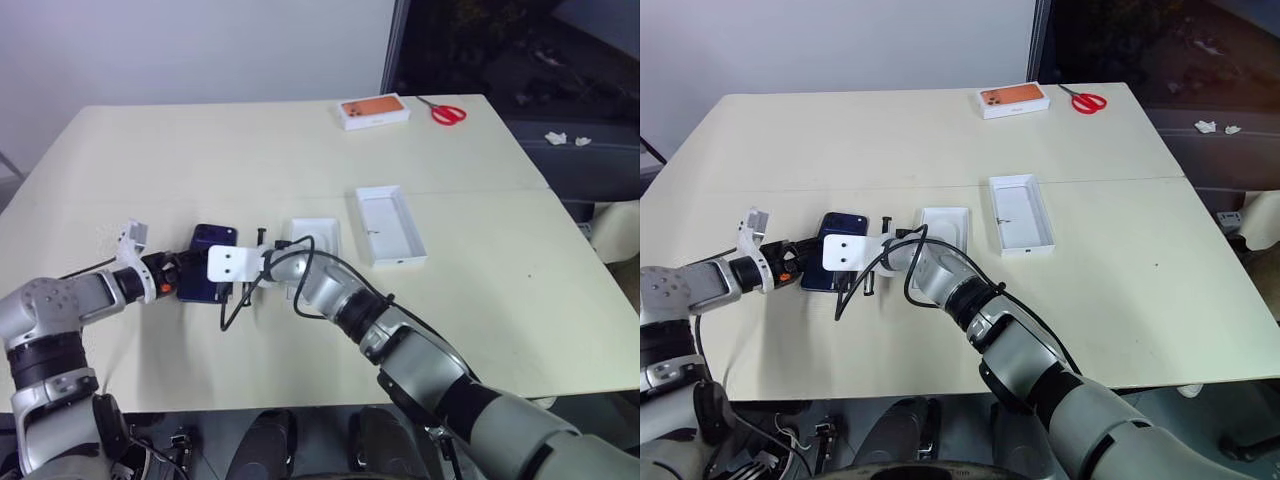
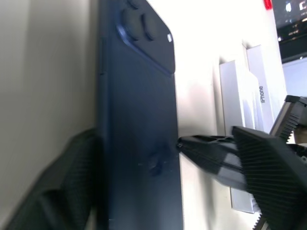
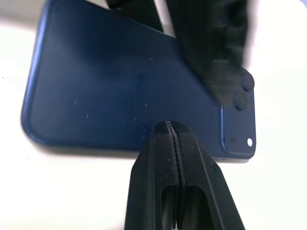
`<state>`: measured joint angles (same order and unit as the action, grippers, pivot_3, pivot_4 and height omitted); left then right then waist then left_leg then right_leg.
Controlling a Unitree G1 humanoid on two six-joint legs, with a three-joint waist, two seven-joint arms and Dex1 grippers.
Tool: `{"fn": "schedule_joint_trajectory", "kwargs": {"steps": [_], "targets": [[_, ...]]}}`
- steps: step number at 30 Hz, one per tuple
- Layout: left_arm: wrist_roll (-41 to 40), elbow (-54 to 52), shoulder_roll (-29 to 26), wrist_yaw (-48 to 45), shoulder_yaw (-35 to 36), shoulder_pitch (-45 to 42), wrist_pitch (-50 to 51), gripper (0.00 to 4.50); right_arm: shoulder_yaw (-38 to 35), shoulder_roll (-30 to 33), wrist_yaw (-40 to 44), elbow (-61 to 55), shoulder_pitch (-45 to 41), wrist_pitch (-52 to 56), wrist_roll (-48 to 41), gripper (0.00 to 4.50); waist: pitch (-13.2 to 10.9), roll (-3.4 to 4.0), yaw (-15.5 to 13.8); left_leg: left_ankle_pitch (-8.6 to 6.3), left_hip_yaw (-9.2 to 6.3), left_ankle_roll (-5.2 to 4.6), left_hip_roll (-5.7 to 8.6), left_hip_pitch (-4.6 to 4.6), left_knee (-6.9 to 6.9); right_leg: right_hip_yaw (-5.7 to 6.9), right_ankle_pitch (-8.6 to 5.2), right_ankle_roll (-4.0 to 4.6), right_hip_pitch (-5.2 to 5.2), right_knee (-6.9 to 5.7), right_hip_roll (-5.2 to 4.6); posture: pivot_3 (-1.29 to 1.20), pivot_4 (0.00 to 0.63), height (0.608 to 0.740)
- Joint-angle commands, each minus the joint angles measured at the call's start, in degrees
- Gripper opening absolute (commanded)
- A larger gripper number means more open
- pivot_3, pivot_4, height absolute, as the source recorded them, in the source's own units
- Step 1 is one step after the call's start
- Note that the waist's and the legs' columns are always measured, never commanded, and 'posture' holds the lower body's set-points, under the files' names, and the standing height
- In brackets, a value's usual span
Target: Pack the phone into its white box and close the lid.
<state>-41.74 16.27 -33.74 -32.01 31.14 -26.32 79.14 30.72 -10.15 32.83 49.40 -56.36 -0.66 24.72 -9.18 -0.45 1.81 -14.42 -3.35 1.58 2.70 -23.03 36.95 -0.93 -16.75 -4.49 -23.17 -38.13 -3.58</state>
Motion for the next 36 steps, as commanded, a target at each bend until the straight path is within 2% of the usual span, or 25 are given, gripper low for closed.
{"fn": "schedule_joint_trajectory", "kwargs": {"steps": [1,15,18,20,31,36], "targets": [[-0.04,2.77,1.52,-0.19,-1.77,2.78,2.05,2.23,0.13,-1.29,-0.51,-2.60,-1.12,-1.11,-0.28,0.00,0.00,0.00,0.11,0.00,0.00,0.00,0.00,0.00,0.00,0.00,0.00,0.00,0.00,0.00,0.00,0.00,0.150,0.740],[-2.46,3.97,2.37,-1.01,0.33,4.47,2.16,2.23,-0.08,-0.45,-0.47,-2.60,-1.35,-1.26,-0.28,0.00,0.00,0.00,0.42,-0.04,-0.02,-0.06,-0.01,0.00,-0.03,0.01,0.00,0.00,-0.01,0.00,0.00,0.00,0.150,0.740],[-4.12,2.90,2.77,-1.08,1.56,4.97,4.06,1.40,-0.03,-0.32,-0.41,-2.85,-1.17,-1.18,-0.24,0.00,0.00,-0.01,0.56,-0.05,-0.01,-0.08,-0.01,0.00,-0.05,0.00,0.00,0.00,-0.02,0.01,0.00,0.00,0.150,0.740],[-4.99,2.77,2.86,-1.56,1.94,5.46,4.63,0.44,-0.01,-0.19,-0.25,-3.21,-1.09,-1.14,-0.26,0.00,0.02,-0.05,0.49,-0.05,-0.02,-0.08,-0.01,-0.03,-0.05,0.00,0.00,0.00,-0.04,0.01,0.00,0.00,0.150,0.740],[-9.00,4.39,4.60,-2.26,3.66,7.02,6.43,0.44,-1.51,1.22,-0.10,-4.12,-1.82,-1.06,-1.29,0.00,0.04,-0.07,0.68,-0.07,-0.02,-0.12,-0.02,-0.01,-0.09,0.00,0.00,0.00,-0.04,0.04,0.00,0.00,0.150,0.740],[-10.89,4.72,4.93,-2.93,6.26,7.39,5.62,0.44,-11.10,0.95,9.95,-10.93,-0.53,4.72,-15.17,0.00,0.03,-0.05,0.70,-0.08,-0.01,-0.13,-0.03,-0.01,-0.10,0.00,0.00,0.00,-0.04,0.05,0.00,0.00,0.150,0.740]]}}
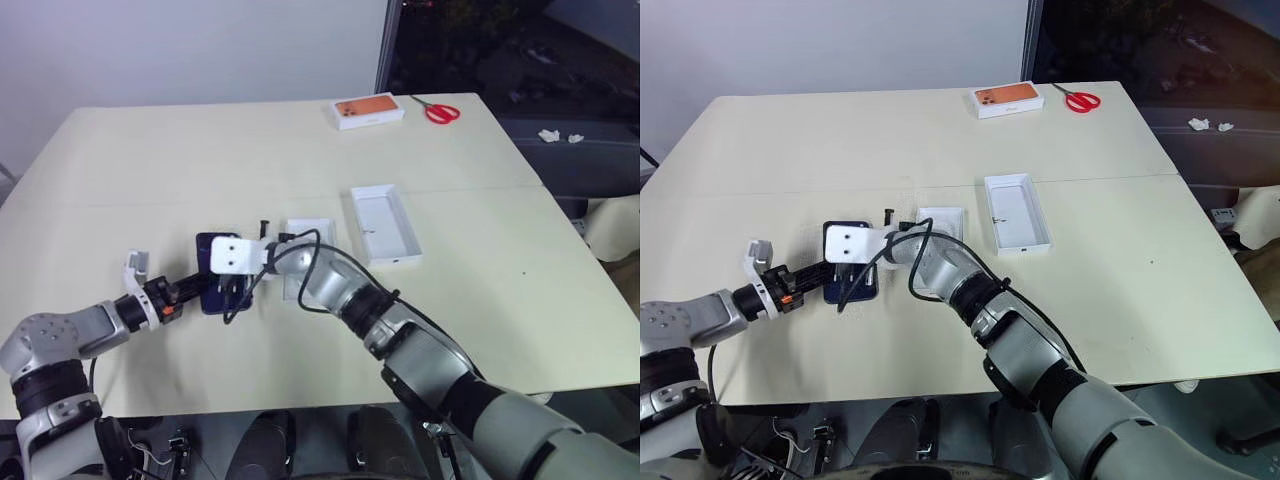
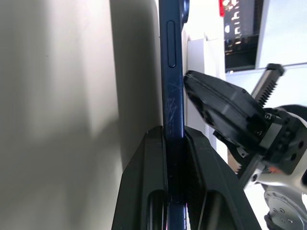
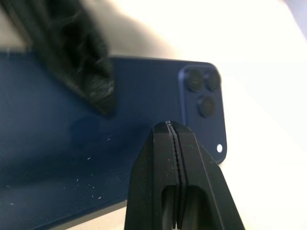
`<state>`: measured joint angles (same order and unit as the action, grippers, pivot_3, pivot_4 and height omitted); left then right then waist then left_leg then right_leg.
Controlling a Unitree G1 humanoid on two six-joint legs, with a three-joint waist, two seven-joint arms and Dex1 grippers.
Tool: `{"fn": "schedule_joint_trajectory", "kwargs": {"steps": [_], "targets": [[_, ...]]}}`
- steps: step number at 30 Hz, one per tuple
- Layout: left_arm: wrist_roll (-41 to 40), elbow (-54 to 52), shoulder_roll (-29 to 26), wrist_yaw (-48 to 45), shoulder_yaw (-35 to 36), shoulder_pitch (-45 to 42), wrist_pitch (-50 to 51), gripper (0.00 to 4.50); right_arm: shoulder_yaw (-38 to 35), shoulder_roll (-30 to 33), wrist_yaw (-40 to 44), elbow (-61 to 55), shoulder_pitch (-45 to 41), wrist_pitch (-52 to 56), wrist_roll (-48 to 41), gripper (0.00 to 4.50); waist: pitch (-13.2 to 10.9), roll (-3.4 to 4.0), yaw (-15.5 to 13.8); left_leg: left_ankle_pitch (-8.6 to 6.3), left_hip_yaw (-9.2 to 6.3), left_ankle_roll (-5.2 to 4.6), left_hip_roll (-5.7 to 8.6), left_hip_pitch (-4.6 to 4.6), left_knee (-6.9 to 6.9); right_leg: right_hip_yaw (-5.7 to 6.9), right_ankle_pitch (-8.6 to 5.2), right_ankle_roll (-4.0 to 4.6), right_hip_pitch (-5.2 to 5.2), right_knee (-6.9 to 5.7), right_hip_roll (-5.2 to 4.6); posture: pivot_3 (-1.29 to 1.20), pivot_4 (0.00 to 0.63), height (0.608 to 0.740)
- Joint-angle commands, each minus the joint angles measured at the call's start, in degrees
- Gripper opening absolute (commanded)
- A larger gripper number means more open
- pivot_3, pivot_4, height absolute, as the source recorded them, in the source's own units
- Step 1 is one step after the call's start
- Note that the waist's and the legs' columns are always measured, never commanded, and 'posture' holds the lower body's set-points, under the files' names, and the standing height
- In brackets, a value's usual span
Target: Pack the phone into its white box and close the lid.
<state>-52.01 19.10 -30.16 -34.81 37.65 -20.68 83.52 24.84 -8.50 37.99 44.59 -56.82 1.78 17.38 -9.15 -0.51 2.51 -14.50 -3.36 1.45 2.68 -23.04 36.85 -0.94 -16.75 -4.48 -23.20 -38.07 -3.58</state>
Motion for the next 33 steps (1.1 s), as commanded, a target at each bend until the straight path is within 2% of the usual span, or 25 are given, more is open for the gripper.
{"fn": "schedule_joint_trajectory", "kwargs": {"steps": [1,4,5,7,13,19,23,30,33], "targets": [[-0.73,1.30,1.36,-0.54,-0.10,2.01,-0.09,0.44,-7.19,-0.28,8.06,-8.46,0.48,4.82,-11.47,0.00,0.00,0.00,-0.01,-0.01,0.00,-0.01,-0.01,0.00,-0.01,0.00,0.00,0.00,0.01,0.01,0.00,0.00,0.150,0.740],[-2.14,0.24,1.65,-1.47,0.81,2.43,-1.74,0.44,-10.97,1.31,14.11,-14.27,1.73,12.13,-18.74,0.00,0.00,0.00,-0.07,-0.04,0.00,-0.06,-0.01,0.00,-0.01,0.00,0.00,0.00,0.04,0.02,-0.01,0.00,0.150,0.740],[-3.15,-0.15,2.26,-1.69,1.76,2.57,-2.28,0.41,-11.25,2.06,15.20,-16.05,2.17,13.74,-19.84,0.54,0.00,0.01,-0.09,-0.04,0.00,-0.07,-0.02,0.00,-0.01,0.01,0.00,0.00,0.04,0.02,-0.01,0.00,0.150,0.740],[-4.30,-1.72,2.82,-2.01,2.34,3.40,-2.76,0.41,-13.08,4.83,16.61,-20.60,3.12,17.31,-22.54,1.33,0.00,0.01,-0.10,-0.04,0.00,-0.07,-0.02,-0.03,-0.01,0.00,0.00,0.00,0.01,0.02,-0.02,0.00,0.150,0.740],[-7.35,-1.45,3.39,-0.71,3.84,4.08,0.40,0.41,-14.47,15.60,21.19,-29.21,8.27,20.06,-25.96,4.42,-0.01,0.00,-0.23,-0.05,0.01,-0.08,-0.02,-0.27,0.00,0.00,0.00,0.00,-0.04,0.04,-0.05,0.00,0.150,0.740],[-10.98,-1.71,3.77,1.04,6.32,3.01,5.01,0.41,-15.81,24.23,27.14,-38.82,15.17,21.12,-31.71,4.47,-0.04,-0.02,-0.16,-0.05,0.03,-0.09,-0.03,-0.32,-0.01,0.00,0.00,0.00,-0.07,0.06,-0.04,0.00,0.150,0.740],[-15.29,-2.95,4.27,3.00,6.37,1.12,8.88,0.41,-18.37,31.97,32.66,-44.23,22.32,14.72,-34.33,4.47,-0.10,-0.13,-0.77,-0.08,0.01,-0.14,-0.06,-0.34,0.01,0.03,0.00,-0.01,-0.03,0.09,-0.02,0.00,0.150,0.740],[-20.16,-3.75,7.63,10.78,4.48,-8.08,8.98,0.41,-22.77,39.44,36.66,-44.49,25.67,10.58,-38.43,4.47,-0.20,-0.24,-1.76,-0.08,0.03,-0.14,-0.13,-0.36,0.13,0.05,0.00,-0.01,-0.01,0.08,0.03,0.00,0.150,0.740],[-18.34,-2.44,10.81,14.03,2.98,-11.52,8.42,0.41,-23.20,41.46,37.61,-42.91,26.46,7.44,-37.79,4.47,-0.21,-0.26,-1.85,-0.08,0.05,-0.14,-0.12,-0.40,0.14,0.04,0.00,-0.01,0.00,0.12,0.02,0.00,0.150,0.740]]}}
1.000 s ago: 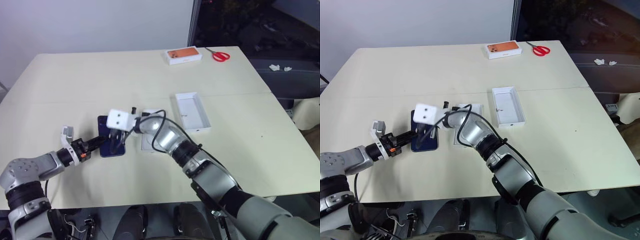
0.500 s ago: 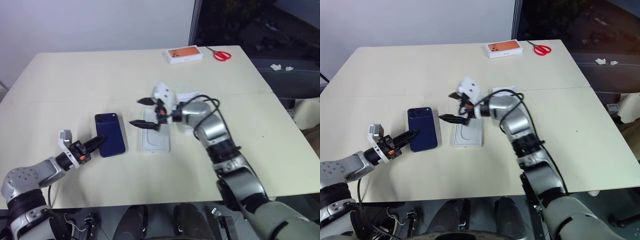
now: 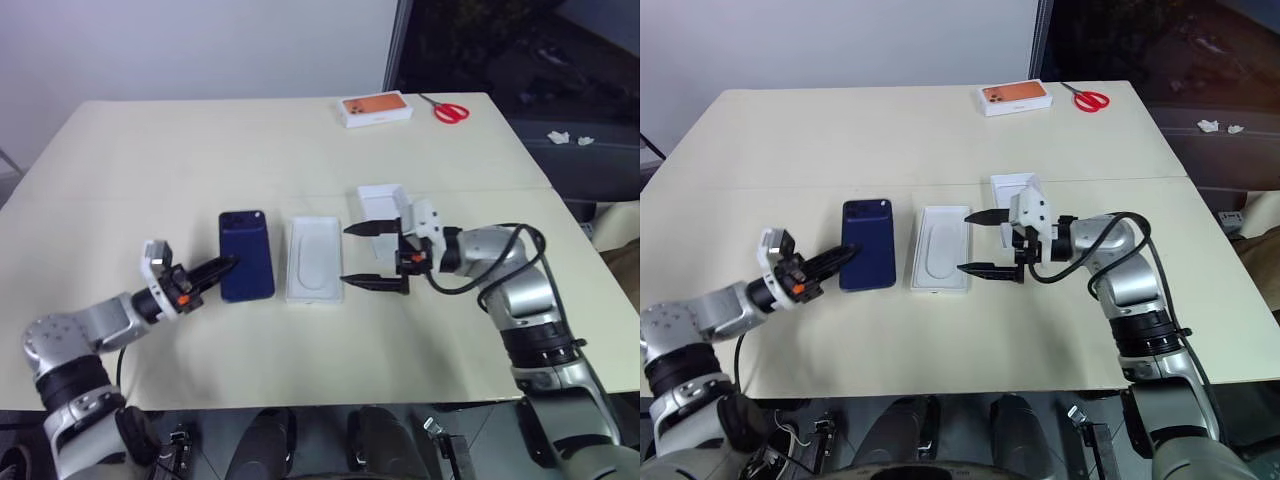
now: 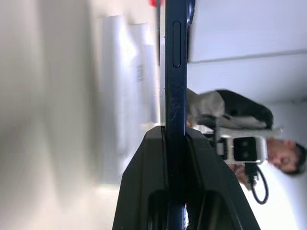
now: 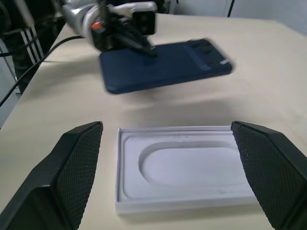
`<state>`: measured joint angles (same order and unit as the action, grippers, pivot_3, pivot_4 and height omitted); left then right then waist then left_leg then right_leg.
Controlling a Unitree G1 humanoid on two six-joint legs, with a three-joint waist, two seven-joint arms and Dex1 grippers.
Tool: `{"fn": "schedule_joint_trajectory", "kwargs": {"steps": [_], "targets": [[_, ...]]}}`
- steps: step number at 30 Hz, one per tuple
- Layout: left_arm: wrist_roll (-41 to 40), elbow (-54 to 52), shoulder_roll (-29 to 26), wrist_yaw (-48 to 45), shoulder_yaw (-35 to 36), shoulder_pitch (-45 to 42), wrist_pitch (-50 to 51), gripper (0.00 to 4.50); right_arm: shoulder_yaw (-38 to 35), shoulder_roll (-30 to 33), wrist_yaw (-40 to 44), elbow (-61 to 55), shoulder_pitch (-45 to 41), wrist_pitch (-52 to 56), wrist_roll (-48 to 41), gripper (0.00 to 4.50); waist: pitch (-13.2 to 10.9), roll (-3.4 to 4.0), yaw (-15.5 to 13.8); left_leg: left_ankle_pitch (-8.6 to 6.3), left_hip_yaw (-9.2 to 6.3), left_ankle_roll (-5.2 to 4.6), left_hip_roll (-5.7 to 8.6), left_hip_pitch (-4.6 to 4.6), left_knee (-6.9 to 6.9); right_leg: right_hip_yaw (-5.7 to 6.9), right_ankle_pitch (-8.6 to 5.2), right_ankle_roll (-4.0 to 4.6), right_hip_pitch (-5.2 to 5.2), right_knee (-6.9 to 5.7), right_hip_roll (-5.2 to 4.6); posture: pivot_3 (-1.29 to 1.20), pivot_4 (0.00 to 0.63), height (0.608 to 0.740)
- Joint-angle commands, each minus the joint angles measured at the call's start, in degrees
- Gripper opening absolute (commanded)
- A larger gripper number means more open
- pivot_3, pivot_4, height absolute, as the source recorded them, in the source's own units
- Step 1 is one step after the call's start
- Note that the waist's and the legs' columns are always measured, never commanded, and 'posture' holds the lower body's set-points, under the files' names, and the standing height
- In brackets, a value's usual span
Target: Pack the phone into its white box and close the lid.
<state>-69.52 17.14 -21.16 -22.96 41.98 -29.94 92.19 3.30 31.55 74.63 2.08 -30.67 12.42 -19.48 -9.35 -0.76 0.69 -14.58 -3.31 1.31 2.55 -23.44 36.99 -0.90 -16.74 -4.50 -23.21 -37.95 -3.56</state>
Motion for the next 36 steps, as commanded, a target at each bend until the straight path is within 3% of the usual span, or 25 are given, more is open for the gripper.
{"fn": "schedule_joint_trajectory", "kwargs": {"steps": [1,12,18,25,31,36], "targets": [[0.25,-0.08,2.71,2.85,-2.35,-2.73,-0.62,0.41,-1.68,1.55,0.83,-0.21,0.41,-3.69,-0.95,4.47,0.00,-0.01,-0.04,0.00,0.02,0.01,0.01,0.00,0.00,0.00,0.00,0.00,0.01,0.03,0.00,0.00,0.150,0.740],[4.77,4.51,7.65,3.73,-7.42,-5.32,-7.45,0.41,-0.46,1.02,-3.30,1.04,0.53,-5.17,0.45,4.47,-0.09,-0.14,-0.03,0.14,0.04,0.23,-0.03,0.00,0.02,-0.01,0.00,-0.01,-0.01,-0.03,0.05,0.00,0.150,0.740],[-0.82,4.38,2.52,0.78,-2.51,-5.07,-4.88,0.41,3.35,-1.48,-9.57,-5.86,2.60,5.39,-0.38,4.47,-0.14,-0.21,0.35,0.16,0.03,0.26,-0.07,-0.01,0.01,-0.01,0.00,0.00,-0.06,-0.04,0.08,0.00,0.150,0.740],[-3.82,4.16,-5.18,-3.31,-0.11,-1.97,-2.72,0.41,15.53,-3.79,-17.46,-12.41,2.85,13.17,9.60,4.47,-0.16,-0.21,0.13,0.16,0.03,0.27,-0.07,-0.02,0.02,-0.03,0.00,0.00,-0.08,-0.04,0.08,0.00,0.150,0.740],[-4.21,3.15,-7.82,-4.55,0.25,0.90,-4.27,0.41,20.39,-5.90,-19.95,-11.48,-1.55,19.20,13.12,4.47,-0.17,-0.22,0.02,0.15,0.02,0.25,-0.06,-0.02,0.03,-0.03,0.00,0.00,-0.09,-0.04,0.06,0.00,0.150,0.740],[-4.54,2.87,-8.44,-4.34,0.99,2.10,-5.39,0.41,24.27,-5.40,-19.01,-8.75,-2.11,17.30,16.01,4.47,-0.20,-0.28,0.04,0.12,0.01,0.20,-0.05,-0.03,0.01,-0.01,0.00,0.01,-0.09,-0.01,0.05,0.00,0.150,0.740]]}}
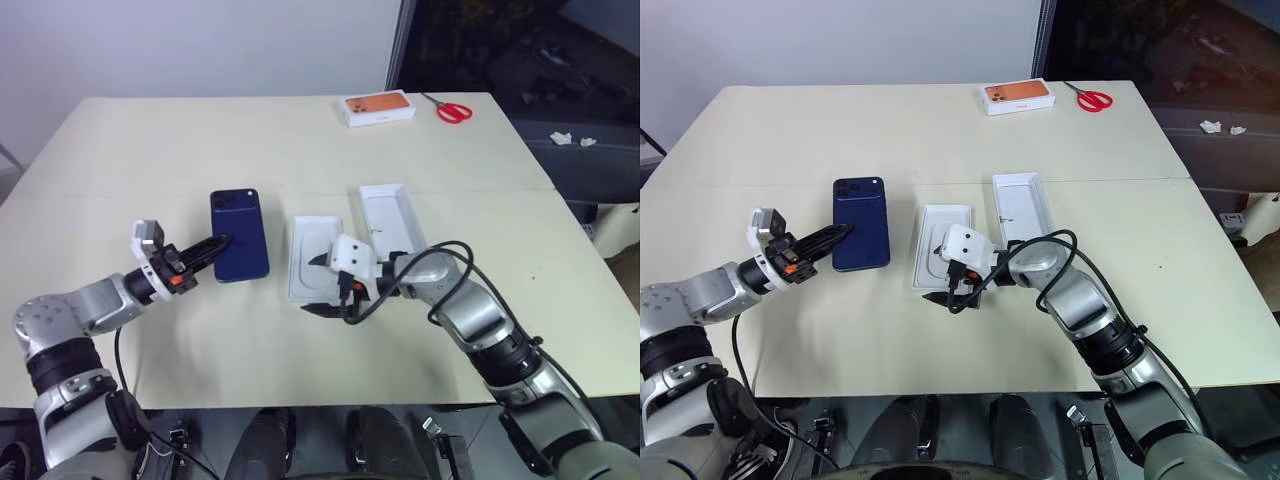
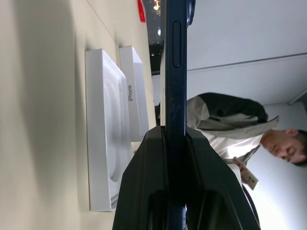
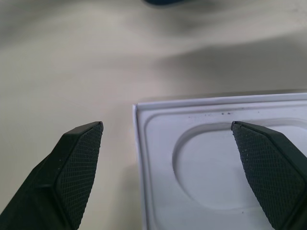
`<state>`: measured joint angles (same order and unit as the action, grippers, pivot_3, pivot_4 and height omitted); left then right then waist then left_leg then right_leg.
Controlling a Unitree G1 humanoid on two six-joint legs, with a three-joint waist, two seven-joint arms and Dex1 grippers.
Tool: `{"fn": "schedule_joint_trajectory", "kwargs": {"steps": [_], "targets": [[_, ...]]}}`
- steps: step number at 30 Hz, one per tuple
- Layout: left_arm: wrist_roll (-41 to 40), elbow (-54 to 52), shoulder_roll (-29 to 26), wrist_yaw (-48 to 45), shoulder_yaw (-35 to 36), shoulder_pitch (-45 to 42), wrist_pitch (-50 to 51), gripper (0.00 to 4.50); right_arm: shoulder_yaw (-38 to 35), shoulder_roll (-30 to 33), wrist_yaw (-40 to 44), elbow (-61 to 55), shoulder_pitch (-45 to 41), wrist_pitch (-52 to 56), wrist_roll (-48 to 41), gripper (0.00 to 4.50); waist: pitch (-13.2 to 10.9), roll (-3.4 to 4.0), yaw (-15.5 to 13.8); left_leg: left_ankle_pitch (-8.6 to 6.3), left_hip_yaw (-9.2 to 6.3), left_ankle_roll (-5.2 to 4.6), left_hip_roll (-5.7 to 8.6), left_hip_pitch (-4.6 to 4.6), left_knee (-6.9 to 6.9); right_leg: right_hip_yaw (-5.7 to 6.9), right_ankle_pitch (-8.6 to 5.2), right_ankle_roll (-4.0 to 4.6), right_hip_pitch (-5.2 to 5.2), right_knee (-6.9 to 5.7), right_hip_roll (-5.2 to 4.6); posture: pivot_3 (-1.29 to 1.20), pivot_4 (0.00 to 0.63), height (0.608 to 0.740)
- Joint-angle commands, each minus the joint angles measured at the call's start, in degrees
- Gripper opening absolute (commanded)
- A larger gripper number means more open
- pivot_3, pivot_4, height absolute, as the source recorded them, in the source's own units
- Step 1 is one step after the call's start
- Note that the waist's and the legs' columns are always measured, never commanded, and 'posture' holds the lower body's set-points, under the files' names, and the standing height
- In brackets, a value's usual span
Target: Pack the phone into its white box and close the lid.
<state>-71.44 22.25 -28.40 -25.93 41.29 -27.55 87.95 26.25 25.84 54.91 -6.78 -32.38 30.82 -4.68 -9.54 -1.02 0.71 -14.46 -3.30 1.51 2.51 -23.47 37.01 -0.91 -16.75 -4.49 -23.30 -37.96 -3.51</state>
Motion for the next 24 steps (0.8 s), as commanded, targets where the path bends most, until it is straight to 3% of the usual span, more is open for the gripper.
{"fn": "schedule_joint_trajectory", "kwargs": {"steps": [1,3,4,11,14,16,24], "targets": [[-2.77,-2.57,-1.25,-1.24,1.79,0.01,-1.13,0.41,2.24,1.03,1.21,0.45,-0.27,-1.97,2.14,4.24,-0.02,-0.03,0.04,-0.01,0.00,-0.01,0.00,0.00,0.00,0.00,0.00,0.00,0.00,0.00,0.00,0.00,0.150,0.740],[-3.04,-3.06,-1.23,-0.90,1.90,0.40,-1.15,0.41,3.29,1.92,1.73,1.03,-0.02,-3.17,3.51,3.78,-0.02,-0.04,0.05,-0.01,0.00,-0.02,0.00,0.00,0.00,0.00,0.00,0.00,-0.01,-0.02,0.00,0.00,0.150,0.740],[-3.35,-3.49,-1.13,-0.69,1.93,0.67,-1.07,0.41,3.62,2.11,1.72,1.55,0.17,-3.30,4.03,3.25,-0.02,-0.04,0.06,-0.01,0.00,-0.02,0.00,0.00,0.00,0.00,0.00,0.00,-0.01,-0.02,0.00,0.00,0.150,0.740],[-5.16,-5.03,-0.14,1.08,1.64,1.75,-1.46,0.41,3.64,1.72,2.24,2.49,0.13,-3.80,4.76,3.25,-0.02,-0.05,0.08,-0.03,-0.01,-0.06,-0.01,0.00,0.00,0.00,0.00,0.00,0.00,-0.02,0.00,0.00,0.150,0.740],[-5.29,-5.43,0.28,1.52,1.18,1.80,-1.55,0.41,3.73,1.95,2.80,2.52,0.24,-4.16,4.86,2.37,-0.02,-0.05,0.08,-0.04,-0.01,-0.06,-0.01,0.00,0.00,0.01,0.00,0.00,0.00,-0.02,0.00,0.00,0.150,0.740],[-5.62,-5.42,0.43,1.87,1.12,1.75,-1.59,0.41,3.64,2.15,2.43,2.70,0.24,-4.86,5.67,1.51,-0.01,-0.05,0.08,-0.04,-0.01,-0.08,0.00,0.00,0.00,0.01,0.00,0.00,0.01,-0.02,0.00,0.00,0.150,0.740],[-7.26,-5.34,0.24,3.02,0.79,1.87,-1.63,0.41,3.13,2.19,3.28,3.05,0.36,-5.93,6.08,1.51,-0.01,-0.06,0.08,-0.04,-0.01,-0.07,0.00,0.01,0.01,0.01,0.00,0.00,0.02,-0.03,0.00,0.00,0.150,0.740]]}}
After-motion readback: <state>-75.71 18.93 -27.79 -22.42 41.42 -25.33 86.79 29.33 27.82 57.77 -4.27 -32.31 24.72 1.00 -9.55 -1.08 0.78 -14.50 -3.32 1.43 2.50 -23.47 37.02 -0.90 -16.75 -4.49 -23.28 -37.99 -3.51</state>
